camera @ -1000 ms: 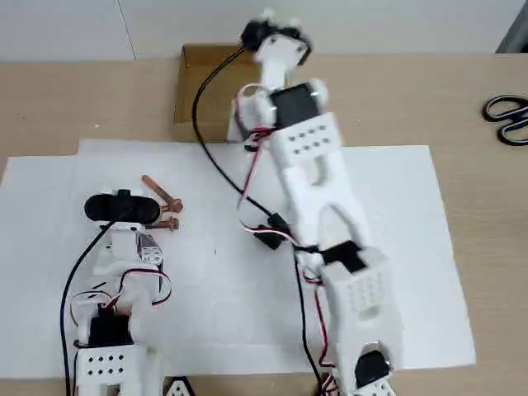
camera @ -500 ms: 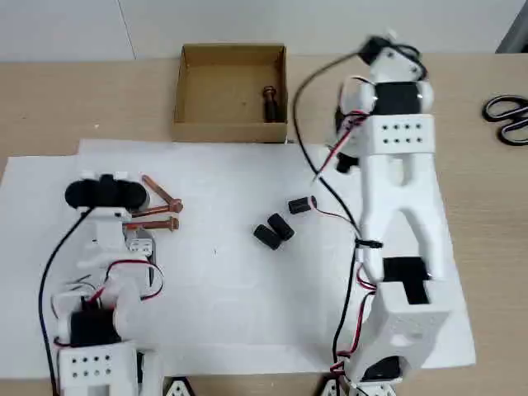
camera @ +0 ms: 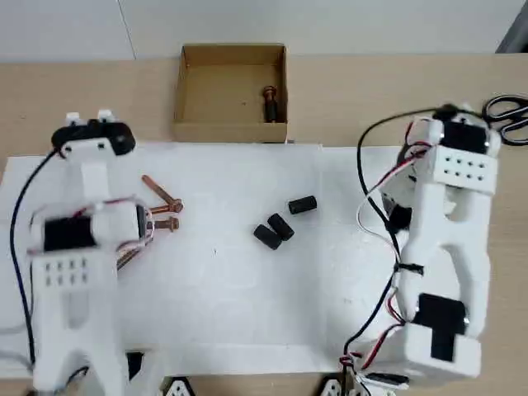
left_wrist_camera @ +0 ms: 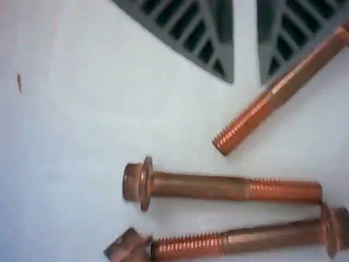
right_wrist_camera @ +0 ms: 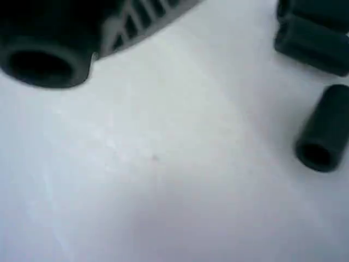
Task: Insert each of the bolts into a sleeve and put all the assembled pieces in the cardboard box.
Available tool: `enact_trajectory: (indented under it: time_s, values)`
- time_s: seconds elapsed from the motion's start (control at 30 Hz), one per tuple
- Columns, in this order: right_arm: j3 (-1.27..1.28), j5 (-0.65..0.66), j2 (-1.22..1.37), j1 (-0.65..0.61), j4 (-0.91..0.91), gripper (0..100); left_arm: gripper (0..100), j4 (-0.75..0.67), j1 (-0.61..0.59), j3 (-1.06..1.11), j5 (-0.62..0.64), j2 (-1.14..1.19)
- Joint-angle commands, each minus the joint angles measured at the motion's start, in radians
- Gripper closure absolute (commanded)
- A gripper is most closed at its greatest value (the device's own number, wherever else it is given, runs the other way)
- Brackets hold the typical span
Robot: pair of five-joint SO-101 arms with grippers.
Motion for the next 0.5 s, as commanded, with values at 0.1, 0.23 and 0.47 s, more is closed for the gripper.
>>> enact_trajectory:
  time_s: [0.1,0.23,0.47]
  values:
    - [0.121,0.006,-0.147,0.076,-0.013,99.5,98,0.204,-0.003,-0.317,-0.11,0.327]
    - [0.216,0.008,-0.202,0.131,-0.067,99.5,98,0.245,-0.005,-0.42,-0.311,0.477]
    - [0.364,0.057,-0.325,0.194,-0.153,99.5,97,0.269,0.014,-0.536,-0.703,0.582]
